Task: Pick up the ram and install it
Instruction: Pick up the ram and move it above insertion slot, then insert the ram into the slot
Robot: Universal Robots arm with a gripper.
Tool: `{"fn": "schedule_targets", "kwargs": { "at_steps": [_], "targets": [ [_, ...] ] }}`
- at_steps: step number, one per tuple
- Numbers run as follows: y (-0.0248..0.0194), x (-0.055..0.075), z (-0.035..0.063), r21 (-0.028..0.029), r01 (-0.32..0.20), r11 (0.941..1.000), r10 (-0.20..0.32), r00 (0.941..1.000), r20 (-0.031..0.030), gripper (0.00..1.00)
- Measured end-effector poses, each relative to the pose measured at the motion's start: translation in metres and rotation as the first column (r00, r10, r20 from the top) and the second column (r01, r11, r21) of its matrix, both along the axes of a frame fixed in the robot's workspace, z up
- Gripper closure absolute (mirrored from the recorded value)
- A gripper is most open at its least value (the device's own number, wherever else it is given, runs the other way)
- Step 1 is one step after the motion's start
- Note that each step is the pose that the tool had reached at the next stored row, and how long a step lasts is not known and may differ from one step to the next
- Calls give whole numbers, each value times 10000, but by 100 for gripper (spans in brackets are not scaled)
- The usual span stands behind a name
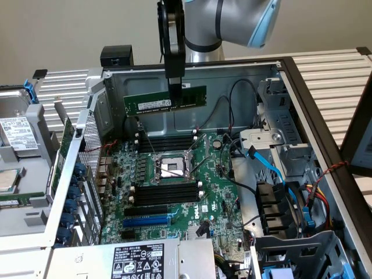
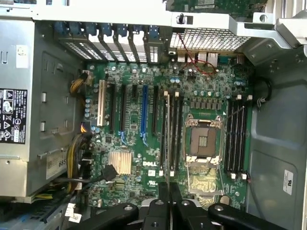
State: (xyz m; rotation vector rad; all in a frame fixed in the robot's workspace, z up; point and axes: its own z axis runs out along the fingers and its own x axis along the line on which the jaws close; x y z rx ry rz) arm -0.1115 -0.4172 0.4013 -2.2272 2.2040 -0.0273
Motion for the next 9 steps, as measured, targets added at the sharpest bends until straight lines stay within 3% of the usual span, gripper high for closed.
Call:
{"fn": "schedule_targets", "kwargs": {
  "at_steps": [2, 6, 9],
  "targets": [
    [34, 10, -33, 2, 6, 10000, -6, 10000, -9, 87],
    [87, 19, -82, 2, 23, 10000, -23, 10000, -85, 87],
    [108, 22, -111, 1, 26, 10000, -26, 9999, -104, 87]
  ]
}}
